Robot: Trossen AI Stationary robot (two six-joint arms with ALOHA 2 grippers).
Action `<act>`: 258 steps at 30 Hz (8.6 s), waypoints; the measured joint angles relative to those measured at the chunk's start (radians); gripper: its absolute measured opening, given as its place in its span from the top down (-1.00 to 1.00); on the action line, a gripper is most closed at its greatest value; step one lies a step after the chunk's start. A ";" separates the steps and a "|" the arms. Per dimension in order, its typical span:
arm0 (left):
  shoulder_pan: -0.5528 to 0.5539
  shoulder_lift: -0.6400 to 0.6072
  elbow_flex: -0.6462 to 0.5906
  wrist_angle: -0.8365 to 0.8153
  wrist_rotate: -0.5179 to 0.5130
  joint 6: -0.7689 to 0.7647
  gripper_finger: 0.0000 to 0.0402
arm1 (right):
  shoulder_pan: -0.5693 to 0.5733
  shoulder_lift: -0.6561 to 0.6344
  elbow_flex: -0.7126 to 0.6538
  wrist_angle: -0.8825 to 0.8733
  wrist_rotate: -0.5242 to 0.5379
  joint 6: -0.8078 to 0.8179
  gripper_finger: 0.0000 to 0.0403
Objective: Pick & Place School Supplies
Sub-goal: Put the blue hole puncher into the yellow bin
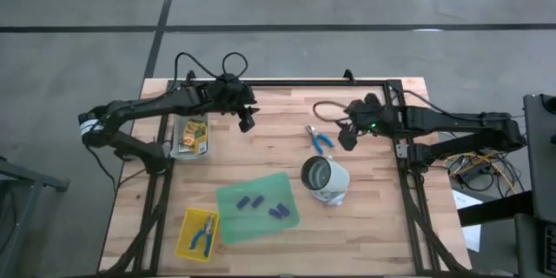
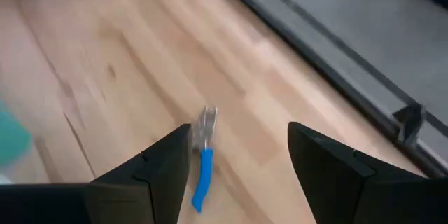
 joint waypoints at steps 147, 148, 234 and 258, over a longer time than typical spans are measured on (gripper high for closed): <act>0.006 -0.013 0.114 0.226 0.142 -0.139 0.32 | -0.303 0.627 0.496 0.154 -0.119 -0.196 0.84; 0.006 -0.014 0.118 0.227 0.148 -0.139 0.32 | -0.303 0.627 0.516 0.154 -0.098 -0.212 0.84; 0.005 -0.017 0.182 0.514 0.316 -0.176 0.33 | -0.250 0.551 0.667 0.549 -0.413 -0.655 0.83; 0.004 -0.017 0.182 0.527 0.395 -0.185 0.70 | -0.234 0.551 0.665 0.531 -0.470 -0.564 0.83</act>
